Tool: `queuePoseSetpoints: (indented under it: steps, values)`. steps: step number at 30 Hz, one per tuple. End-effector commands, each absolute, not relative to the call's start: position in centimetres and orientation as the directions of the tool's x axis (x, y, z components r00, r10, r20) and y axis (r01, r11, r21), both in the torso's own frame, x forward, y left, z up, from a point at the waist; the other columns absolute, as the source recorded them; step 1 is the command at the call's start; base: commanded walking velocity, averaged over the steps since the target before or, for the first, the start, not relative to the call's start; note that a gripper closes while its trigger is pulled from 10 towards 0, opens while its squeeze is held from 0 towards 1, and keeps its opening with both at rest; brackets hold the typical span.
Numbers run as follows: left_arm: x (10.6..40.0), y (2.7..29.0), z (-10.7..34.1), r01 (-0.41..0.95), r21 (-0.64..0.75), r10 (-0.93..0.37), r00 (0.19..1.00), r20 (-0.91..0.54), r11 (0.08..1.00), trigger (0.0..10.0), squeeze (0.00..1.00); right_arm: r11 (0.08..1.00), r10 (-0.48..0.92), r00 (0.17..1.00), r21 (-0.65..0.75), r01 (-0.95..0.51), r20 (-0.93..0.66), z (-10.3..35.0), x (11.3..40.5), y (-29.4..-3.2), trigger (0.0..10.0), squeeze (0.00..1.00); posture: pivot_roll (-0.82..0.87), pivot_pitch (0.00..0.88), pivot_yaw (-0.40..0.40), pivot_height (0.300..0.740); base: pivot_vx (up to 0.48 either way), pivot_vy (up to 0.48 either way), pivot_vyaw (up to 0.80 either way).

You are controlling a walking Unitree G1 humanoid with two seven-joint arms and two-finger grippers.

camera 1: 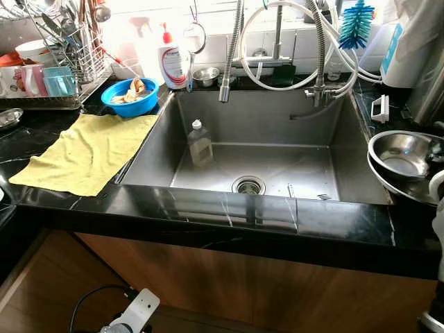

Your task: Kitchen organization

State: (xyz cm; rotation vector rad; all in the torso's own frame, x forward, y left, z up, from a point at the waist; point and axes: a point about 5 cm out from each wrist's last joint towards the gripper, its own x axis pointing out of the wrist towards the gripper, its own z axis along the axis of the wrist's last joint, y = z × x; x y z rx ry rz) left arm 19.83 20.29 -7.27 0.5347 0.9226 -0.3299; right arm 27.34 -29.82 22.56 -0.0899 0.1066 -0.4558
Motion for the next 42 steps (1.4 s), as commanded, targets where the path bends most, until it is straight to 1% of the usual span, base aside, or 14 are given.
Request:
queuePoseSetpoints:
  steps: [1, 2, 5, 7, 10, 13, 17, 23, 26, 29, 32, 37, 39, 42]
  values:
    - [19.8, 20.7, -7.2, 0.489, 0.304, -0.031, 0.563, -0.826, 0.818, 10.0, 0.00, 0.904, -0.414, 0.908, -0.148, 0.401, -0.067, 23.0, 27.1, -29.5, 10.0, 0.00, -0.16, 0.000, 0.095, 0.740, 0.000, 0.000, 0.00]
    - [19.8, 20.7, -7.2, 0.489, 0.304, -0.031, 0.563, -0.826, 0.818, 10.0, 0.00, 0.904, -0.414, 0.908, -0.148, 0.401, -0.067, 23.0, 27.1, -29.5, 10.0, 0.00, -0.16, 0.000, 0.095, 0.740, 0.000, 0.000, 0.00]
    - [19.7, 20.7, -7.3, 0.490, 0.302, -0.031, 0.562, -0.826, 0.818, 10.0, 0.00, 0.900, -0.401, 0.914, -0.218, 0.378, -0.069, 23.1, 26.6, -30.0, 10.0, 0.00, -0.16, 0.000, 0.094, 0.740, 0.000, 0.000, 0.00]
    - [19.7, 20.7, -7.3, 0.491, 0.301, -0.032, 0.561, -0.827, 0.817, 10.0, 0.00, 0.883, -0.419, 0.906, -0.258, 0.391, -0.063, 23.1, 26.1, -31.0, 10.0, 0.00, -0.16, 0.000, 0.095, 0.740, 0.000, 0.000, 0.00]
    - [19.6, 20.7, -7.3, 0.494, 0.302, -0.033, 0.560, -0.828, 0.815, 10.0, 0.00, 0.881, -0.432, 0.899, -0.244, 0.405, -0.066, 23.0, 25.9, -31.4, 10.0, 0.00, -0.16, 0.000, 0.097, 0.740, 0.000, 0.000, 0.00]
    - [19.6, 20.7, -7.3, 0.500, 0.302, -0.035, 0.558, -0.829, 0.811, 10.0, 0.00, 0.893, -0.430, 0.899, -0.186, 0.411, -0.079, 22.6, 25.8, -31.7, 10.0, 0.00, -0.17, 0.000, 0.099, 0.740, 0.000, 0.000, 0.00]
    - [19.6, 20.7, -7.3, 0.504, 0.304, -0.036, 0.558, -0.829, 0.808, 10.0, 0.00, 0.893, -0.437, 0.895, -0.166, 0.419, -0.089, 22.3, 25.6, -31.8, 10.0, 0.00, -0.16, 0.000, 0.099, 0.740, 0.000, 0.000, 0.00]
    - [19.6, 20.7, -7.3, 0.502, 0.305, -0.036, 0.560, -0.828, 0.810, 10.0, 0.00, 0.888, -0.391, 0.920, -0.281, 0.364, -0.044, 23.2, 25.6, -31.7, 10.0, 0.00, -0.16, 0.000, 0.099, 0.740, 0.000, 0.000, 0.00]
    - [19.6, 20.8, -7.3, 0.500, 0.304, -0.035, 0.560, -0.828, 0.811, 10.0, 0.00, 0.887, -0.402, 0.914, -0.266, 0.376, -0.049, 23.2, 25.6, -31.9, 10.0, 0.00, -0.16, 0.000, 0.099, 0.740, 0.000, 0.000, 0.00]
    - [19.7, 20.8, -7.3, 0.501, 0.305, -0.035, 0.561, -0.827, 0.810, 10.0, 0.00, 0.890, -0.437, 0.898, -0.169, 0.423, -0.048, 22.8, 25.6, -32.1, 10.0, 0.00, -0.15, 0.000, 0.099, 0.740, 0.000, 0.000, 0.00]
    - [19.7, 20.8, -7.3, 0.497, 0.307, -0.032, 0.563, -0.826, 0.811, 10.0, 0.00, 0.876, -0.482, 0.875, -0.027, 0.481, -0.044, 22.7, 25.5, -32.6, 10.0, 0.00, -0.15, 0.000, 0.099, 0.740, 0.000, 0.000, 0.00]
    - [19.8, 20.8, -7.2, 0.497, 0.308, -0.033, 0.564, -0.825, 0.811, 10.0, 0.00, 0.863, -0.499, 0.865, 0.058, 0.502, -0.053, 22.4, 25.5, -32.7, 10.0, 0.00, -0.15, 0.000, 0.100, 0.740, 0.000, 0.000, 0.00]
    - [19.8, 20.8, -7.2, 0.497, 0.308, -0.033, 0.565, -0.825, 0.812, 10.0, 0.00, 0.848, -0.508, 0.858, 0.132, 0.513, -0.070, 22.1, 25.6, -32.9, 10.0, 0.00, -0.15, 0.000, 0.099, 0.740, 0.000, 0.000, 0.00]
    - [19.9, 20.8, -7.2, 0.495, 0.307, -0.033, 0.566, -0.824, 0.813, 10.0, 0.00, 0.846, -0.495, 0.865, 0.179, 0.502, -0.088, 21.7, 25.9, -32.6, 10.0, 0.00, -0.15, 0.000, 0.099, 0.740, 0.000, 0.000, 0.00]
